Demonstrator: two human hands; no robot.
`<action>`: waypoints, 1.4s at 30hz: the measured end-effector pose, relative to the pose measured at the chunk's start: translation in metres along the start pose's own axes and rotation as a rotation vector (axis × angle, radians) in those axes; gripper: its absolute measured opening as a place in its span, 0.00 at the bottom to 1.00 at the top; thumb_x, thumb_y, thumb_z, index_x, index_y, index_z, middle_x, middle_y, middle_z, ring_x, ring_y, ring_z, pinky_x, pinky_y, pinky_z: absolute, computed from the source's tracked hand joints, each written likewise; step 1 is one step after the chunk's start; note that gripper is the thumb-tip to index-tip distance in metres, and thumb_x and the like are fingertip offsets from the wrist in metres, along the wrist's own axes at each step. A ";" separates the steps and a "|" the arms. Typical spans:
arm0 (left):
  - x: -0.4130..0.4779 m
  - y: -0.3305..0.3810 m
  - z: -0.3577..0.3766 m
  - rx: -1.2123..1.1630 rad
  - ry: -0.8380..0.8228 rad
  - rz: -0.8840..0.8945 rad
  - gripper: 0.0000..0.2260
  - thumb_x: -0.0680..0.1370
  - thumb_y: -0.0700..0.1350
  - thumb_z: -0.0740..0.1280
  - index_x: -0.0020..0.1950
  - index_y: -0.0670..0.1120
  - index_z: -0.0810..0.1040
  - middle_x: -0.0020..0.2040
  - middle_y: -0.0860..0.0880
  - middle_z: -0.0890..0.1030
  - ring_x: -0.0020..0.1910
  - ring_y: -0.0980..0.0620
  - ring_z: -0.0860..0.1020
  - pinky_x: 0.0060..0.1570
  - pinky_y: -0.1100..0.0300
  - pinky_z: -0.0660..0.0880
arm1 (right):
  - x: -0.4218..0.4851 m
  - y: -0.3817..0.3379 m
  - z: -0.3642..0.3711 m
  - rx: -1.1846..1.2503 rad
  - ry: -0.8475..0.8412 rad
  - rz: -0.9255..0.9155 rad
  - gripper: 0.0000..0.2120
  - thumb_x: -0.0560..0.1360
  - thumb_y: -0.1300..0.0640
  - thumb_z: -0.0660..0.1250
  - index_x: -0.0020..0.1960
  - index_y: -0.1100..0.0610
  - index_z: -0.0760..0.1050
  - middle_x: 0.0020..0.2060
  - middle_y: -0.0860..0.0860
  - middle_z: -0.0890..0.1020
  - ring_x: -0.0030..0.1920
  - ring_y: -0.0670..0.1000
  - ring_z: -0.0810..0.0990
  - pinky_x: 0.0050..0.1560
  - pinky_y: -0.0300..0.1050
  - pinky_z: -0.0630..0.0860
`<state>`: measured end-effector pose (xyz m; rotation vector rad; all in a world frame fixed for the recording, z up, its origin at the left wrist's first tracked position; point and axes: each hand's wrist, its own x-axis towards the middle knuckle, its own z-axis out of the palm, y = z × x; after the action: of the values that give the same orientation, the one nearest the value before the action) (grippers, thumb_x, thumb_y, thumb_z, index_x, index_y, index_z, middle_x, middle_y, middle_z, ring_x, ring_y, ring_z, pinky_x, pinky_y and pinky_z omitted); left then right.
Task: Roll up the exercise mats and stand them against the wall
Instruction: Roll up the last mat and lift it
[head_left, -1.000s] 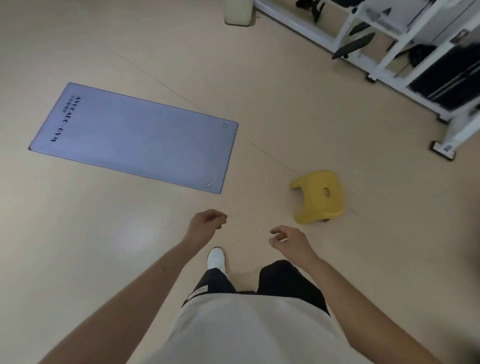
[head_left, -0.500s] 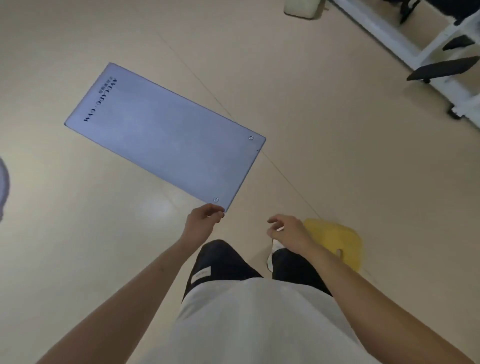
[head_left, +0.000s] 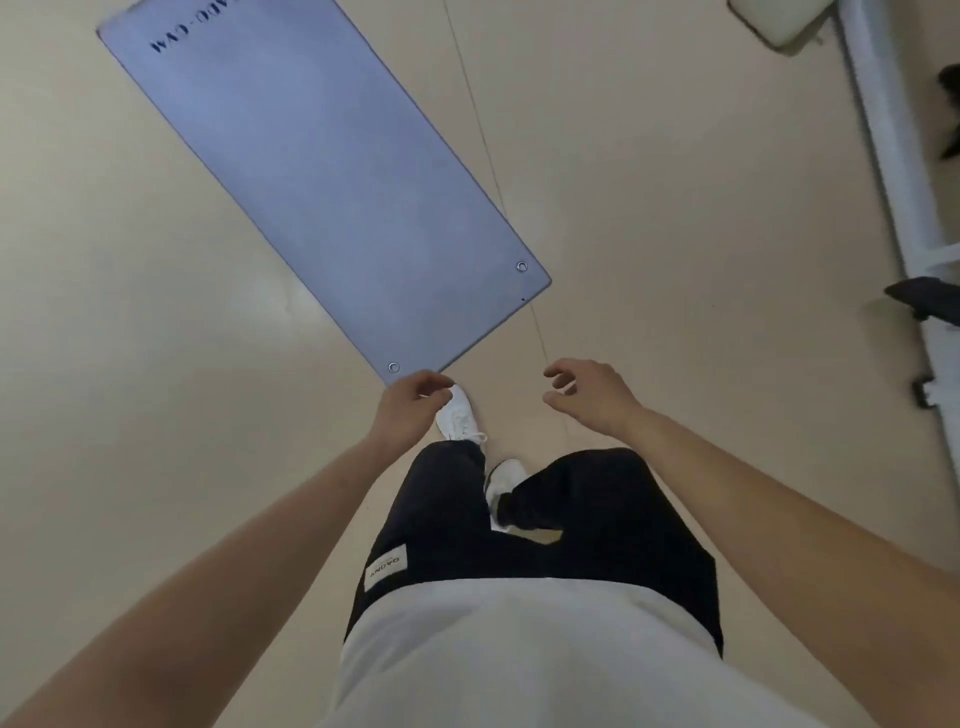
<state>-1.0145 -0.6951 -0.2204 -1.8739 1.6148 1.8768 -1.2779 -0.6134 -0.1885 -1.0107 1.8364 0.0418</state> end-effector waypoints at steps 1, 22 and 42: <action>0.024 -0.003 0.003 0.024 -0.008 -0.003 0.06 0.80 0.45 0.70 0.54 0.54 0.84 0.52 0.55 0.86 0.54 0.52 0.83 0.62 0.51 0.78 | 0.019 -0.001 -0.004 -0.025 -0.008 -0.014 0.19 0.79 0.49 0.72 0.68 0.51 0.77 0.58 0.49 0.81 0.55 0.51 0.81 0.59 0.48 0.77; 0.489 -0.354 0.185 0.727 0.305 0.242 0.28 0.75 0.56 0.75 0.72 0.46 0.75 0.70 0.43 0.77 0.70 0.38 0.72 0.63 0.43 0.74 | 0.609 0.194 0.232 -0.787 -0.072 -0.633 0.38 0.72 0.40 0.75 0.77 0.51 0.67 0.77 0.57 0.67 0.75 0.63 0.63 0.71 0.60 0.63; 0.501 -0.357 0.188 0.874 0.994 0.525 0.17 0.84 0.58 0.62 0.49 0.48 0.84 0.42 0.48 0.85 0.39 0.41 0.83 0.32 0.57 0.67 | 0.637 0.239 0.208 -0.263 0.547 -0.844 0.23 0.74 0.36 0.66 0.54 0.51 0.88 0.48 0.52 0.87 0.50 0.58 0.82 0.52 0.53 0.78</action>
<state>-1.0514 -0.7124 -0.8622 -2.0541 2.7036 -0.0740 -1.3770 -0.7590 -0.8781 -2.0694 1.7393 -0.5627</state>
